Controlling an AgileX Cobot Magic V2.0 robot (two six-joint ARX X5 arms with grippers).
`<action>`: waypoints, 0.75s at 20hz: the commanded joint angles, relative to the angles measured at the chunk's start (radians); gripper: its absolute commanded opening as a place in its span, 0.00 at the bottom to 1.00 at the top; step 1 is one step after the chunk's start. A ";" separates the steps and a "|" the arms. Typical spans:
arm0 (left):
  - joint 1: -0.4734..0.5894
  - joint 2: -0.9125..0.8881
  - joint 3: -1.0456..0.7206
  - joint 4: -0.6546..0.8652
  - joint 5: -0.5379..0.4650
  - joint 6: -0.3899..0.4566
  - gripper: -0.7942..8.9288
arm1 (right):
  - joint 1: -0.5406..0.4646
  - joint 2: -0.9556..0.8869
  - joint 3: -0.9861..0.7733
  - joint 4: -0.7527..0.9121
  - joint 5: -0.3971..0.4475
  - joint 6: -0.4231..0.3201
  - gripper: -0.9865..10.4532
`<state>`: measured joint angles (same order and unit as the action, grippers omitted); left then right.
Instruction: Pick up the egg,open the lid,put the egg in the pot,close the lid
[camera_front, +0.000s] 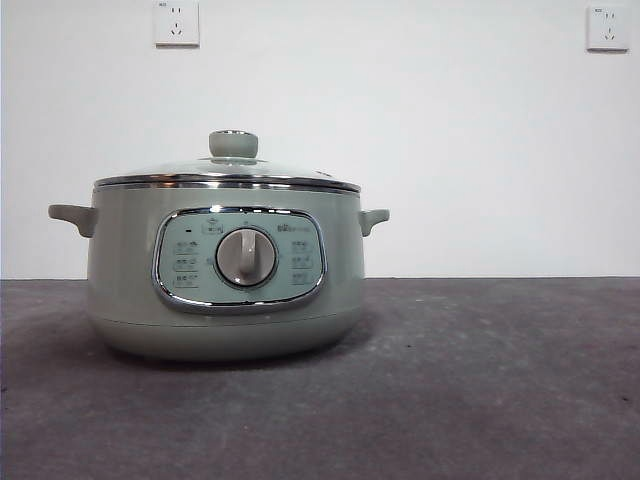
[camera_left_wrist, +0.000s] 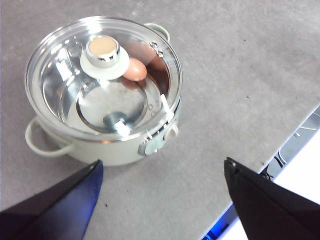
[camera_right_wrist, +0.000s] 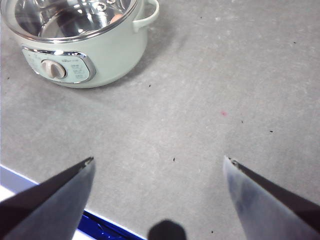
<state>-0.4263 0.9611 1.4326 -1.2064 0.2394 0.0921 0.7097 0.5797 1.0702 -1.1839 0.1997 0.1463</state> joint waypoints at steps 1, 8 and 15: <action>0.002 0.001 -0.002 -0.018 0.003 -0.011 0.50 | 0.003 -0.002 -0.010 -0.003 -0.002 0.012 0.47; 0.002 0.016 -0.002 -0.034 0.003 -0.010 0.08 | 0.003 -0.002 -0.010 -0.052 -0.002 0.019 0.08; 0.002 0.019 -0.002 -0.034 0.002 -0.010 0.08 | 0.003 -0.002 -0.010 -0.052 0.000 0.071 0.09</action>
<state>-0.4263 0.9802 1.4323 -1.2400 0.2390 0.0853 0.7097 0.5797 1.0702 -1.2381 0.1993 0.2020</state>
